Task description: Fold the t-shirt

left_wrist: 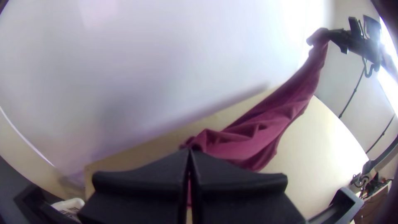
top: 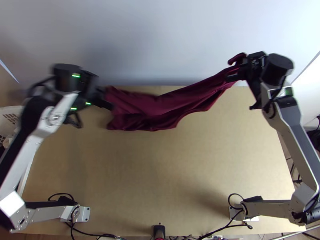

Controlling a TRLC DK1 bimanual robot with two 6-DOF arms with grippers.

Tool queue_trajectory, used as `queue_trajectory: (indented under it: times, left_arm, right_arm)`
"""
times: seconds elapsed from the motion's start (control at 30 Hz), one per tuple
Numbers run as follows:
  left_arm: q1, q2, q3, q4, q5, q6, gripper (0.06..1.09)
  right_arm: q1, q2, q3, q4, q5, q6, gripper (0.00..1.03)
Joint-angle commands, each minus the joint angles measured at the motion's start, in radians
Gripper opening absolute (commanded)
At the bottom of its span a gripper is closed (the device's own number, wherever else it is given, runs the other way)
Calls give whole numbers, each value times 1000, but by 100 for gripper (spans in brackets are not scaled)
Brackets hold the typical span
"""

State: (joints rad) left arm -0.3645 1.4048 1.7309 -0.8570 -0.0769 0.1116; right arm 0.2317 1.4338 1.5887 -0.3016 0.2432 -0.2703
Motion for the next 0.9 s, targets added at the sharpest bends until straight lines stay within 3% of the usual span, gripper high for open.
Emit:
queue_trajectory:
  times: [0.0, 0.53, 0.87]
  left_arm:
    - [125, -133, 105, 6, -4, 60, 10]
    - [151, -383, 134, 84, -50, 172, 10]
    - [150, -523, 136, 96, -49, 214, 10]
  right_arm:
    - [-34, -56, 114, -88, 4, -1, 3]
    - [9, -329, 169, -206, 34, -86, 3]
    - [63, -539, 134, -205, 31, -233, 3]
